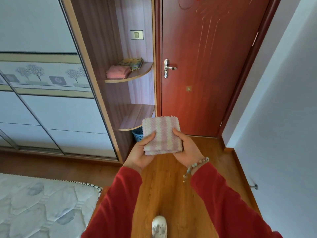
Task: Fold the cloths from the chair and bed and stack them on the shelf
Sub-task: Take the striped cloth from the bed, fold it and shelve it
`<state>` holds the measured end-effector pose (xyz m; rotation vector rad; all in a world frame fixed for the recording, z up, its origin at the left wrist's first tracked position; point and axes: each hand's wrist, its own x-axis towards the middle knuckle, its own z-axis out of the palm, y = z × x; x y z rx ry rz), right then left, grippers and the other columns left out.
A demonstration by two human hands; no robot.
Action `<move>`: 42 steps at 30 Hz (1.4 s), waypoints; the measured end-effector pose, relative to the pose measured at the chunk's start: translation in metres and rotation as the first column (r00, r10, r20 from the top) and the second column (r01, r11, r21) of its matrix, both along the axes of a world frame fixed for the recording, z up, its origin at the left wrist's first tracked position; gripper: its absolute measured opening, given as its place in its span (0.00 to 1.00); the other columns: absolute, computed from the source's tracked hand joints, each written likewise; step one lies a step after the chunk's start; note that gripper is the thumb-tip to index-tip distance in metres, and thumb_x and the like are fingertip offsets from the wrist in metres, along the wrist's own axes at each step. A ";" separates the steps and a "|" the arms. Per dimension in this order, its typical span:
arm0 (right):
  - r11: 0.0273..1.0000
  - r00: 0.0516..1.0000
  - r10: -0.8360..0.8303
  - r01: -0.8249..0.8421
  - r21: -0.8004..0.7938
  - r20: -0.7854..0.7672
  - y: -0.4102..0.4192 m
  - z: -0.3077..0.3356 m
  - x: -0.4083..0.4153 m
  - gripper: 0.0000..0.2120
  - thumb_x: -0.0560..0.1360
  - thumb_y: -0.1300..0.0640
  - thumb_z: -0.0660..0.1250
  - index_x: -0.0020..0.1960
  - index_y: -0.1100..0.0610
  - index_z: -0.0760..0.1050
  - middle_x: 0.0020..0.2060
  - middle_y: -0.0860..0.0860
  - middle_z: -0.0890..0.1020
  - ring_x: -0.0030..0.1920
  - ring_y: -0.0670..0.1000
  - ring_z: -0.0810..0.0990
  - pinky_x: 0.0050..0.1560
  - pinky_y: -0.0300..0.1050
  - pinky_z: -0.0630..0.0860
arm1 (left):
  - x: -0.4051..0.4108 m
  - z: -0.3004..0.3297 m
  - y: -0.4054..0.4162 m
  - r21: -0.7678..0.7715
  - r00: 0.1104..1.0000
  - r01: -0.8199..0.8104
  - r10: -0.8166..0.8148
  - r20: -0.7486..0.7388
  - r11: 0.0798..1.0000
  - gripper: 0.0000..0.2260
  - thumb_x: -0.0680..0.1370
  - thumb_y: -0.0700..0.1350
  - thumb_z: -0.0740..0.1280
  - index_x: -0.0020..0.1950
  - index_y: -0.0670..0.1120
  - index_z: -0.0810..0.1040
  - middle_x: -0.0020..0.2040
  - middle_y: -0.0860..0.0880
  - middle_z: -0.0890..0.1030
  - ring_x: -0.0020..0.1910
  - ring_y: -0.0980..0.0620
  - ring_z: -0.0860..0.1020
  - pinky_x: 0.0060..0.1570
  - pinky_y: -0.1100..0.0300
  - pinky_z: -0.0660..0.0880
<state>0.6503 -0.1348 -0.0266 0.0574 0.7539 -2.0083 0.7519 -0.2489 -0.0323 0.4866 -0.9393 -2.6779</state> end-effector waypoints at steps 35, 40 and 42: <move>0.946 0.937 0.325 -0.323 0.031 -0.131 -0.430 0.017 -0.467 0.20 0.80 0.58 0.61 0.70 0.64 0.71 0.66 0.62 0.77 0.69 0.61 0.74 0.69 0.58 0.69 | -0.439 0.017 -0.407 -0.070 0.983 -0.181 0.183 0.022 0.981 0.15 0.70 0.43 0.74 0.55 0.37 0.84 0.54 0.39 0.84 0.52 0.44 0.84 0.49 0.53 0.81; 0.880 0.872 0.458 -0.472 -0.053 -0.170 -0.493 0.020 -0.494 0.22 0.79 0.56 0.61 0.70 0.64 0.70 0.66 0.62 0.77 0.65 0.59 0.77 0.64 0.57 0.74 | -0.454 0.024 -0.450 -0.002 0.945 -0.327 0.326 0.022 0.945 0.12 0.74 0.41 0.66 0.50 0.38 0.86 0.51 0.40 0.85 0.48 0.45 0.85 0.43 0.54 0.82; 0.854 0.844 0.502 -0.518 -0.045 -0.189 -0.519 0.020 -0.499 0.22 0.80 0.55 0.61 0.71 0.64 0.69 0.67 0.62 0.76 0.67 0.60 0.76 0.66 0.58 0.73 | -0.453 0.024 -0.469 0.012 0.923 -0.385 0.384 0.024 0.923 0.12 0.74 0.41 0.65 0.51 0.39 0.86 0.52 0.40 0.85 0.49 0.45 0.85 0.46 0.52 0.82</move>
